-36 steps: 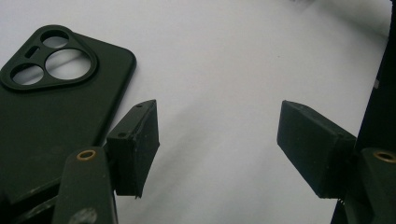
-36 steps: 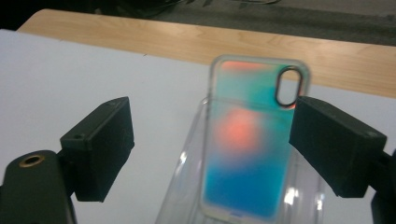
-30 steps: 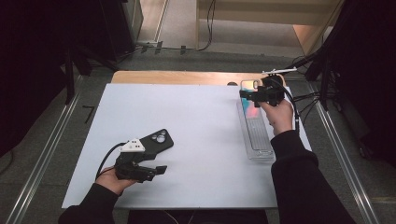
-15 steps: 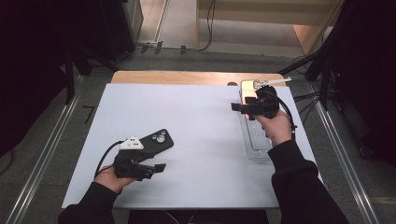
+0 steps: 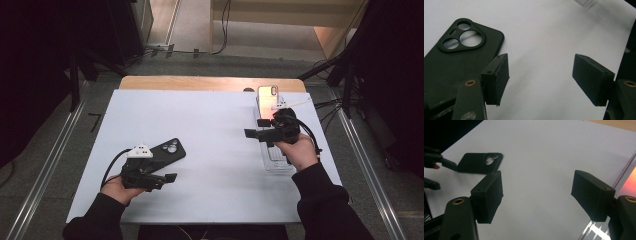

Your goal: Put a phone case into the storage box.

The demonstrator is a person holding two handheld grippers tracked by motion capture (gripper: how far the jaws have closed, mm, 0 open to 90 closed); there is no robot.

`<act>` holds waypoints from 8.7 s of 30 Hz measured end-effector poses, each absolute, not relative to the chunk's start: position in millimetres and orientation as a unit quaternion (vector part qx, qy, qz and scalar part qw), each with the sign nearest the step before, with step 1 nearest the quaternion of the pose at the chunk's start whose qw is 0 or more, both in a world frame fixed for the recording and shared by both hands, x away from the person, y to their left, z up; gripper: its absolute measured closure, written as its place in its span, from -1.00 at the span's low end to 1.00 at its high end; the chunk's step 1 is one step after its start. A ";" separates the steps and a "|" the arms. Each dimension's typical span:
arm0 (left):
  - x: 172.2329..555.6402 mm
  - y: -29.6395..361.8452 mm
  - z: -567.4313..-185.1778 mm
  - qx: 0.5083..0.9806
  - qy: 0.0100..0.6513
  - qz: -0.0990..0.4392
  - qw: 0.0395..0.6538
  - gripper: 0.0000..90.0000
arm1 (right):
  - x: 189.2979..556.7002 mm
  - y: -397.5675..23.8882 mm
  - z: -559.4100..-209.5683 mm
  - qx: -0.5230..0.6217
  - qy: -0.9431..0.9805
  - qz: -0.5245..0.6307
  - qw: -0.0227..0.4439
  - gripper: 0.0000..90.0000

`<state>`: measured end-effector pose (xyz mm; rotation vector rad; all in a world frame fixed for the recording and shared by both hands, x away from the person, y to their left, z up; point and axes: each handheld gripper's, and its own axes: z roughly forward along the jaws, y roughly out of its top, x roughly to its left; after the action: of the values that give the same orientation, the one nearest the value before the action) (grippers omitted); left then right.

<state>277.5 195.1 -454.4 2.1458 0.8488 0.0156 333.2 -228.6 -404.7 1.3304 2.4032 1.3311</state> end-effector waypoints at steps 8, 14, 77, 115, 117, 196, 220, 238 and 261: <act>277.5 194.5 -454.1 0.851 0.336 0.006 0.403 -0.33 | 314.0 -228.2 -411.6 0.414 0.800 0.433 0.026 -0.48; 277.4 195.2 -454.0 0.850 0.339 0.006 0.404 -0.33 | 299.8 -228.4 -419.4 0.398 0.808 0.434 0.011 -0.42; 283.6 216.9 -439.5 0.835 0.331 0.016 0.439 -0.66 | 238.7 -247.4 -469.8 0.351 0.853 0.386 -0.018 -0.41; 357.2 217.0 -438.8 0.863 0.313 0.034 0.395 -0.99 | 241.1 -251.1 -473.6 0.363 0.849 0.383 -0.022 -0.43; 361.7 216.5 -440.5 0.867 0.308 0.037 0.389 -0.99 | 241.3 -251.3 -473.7 0.362 0.849 0.384 -0.022 -0.43; 362.0 205.3 -493.9 0.921 0.250 0.079 0.289 -0.66 | 240.7 -251.3 -473.7 0.362 0.850 0.382 -0.027 -0.43; 358.9 207.4 -466.7 0.899 0.296 0.052 0.320 -0.65 | 240.4 -250.4 -473.7 0.359 0.851 0.382 -0.028 -0.43; 336.0 176.6 -435.9 0.889 0.305 0.064 0.335 -0.66 | 239.7 -249.4 -470.6 0.354 0.845 0.400 -0.014 -0.46; 307.4 125.9 -431.8 0.860 0.359 0.079 0.353 -0.66 | 238.7 -243.5 -455.1 0.366 0.828 0.425 0.020 -0.48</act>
<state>307.4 125.9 -431.8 2.2257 0.9296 0.2055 238.7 -243.5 -455.1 1.1338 2.5674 1.3191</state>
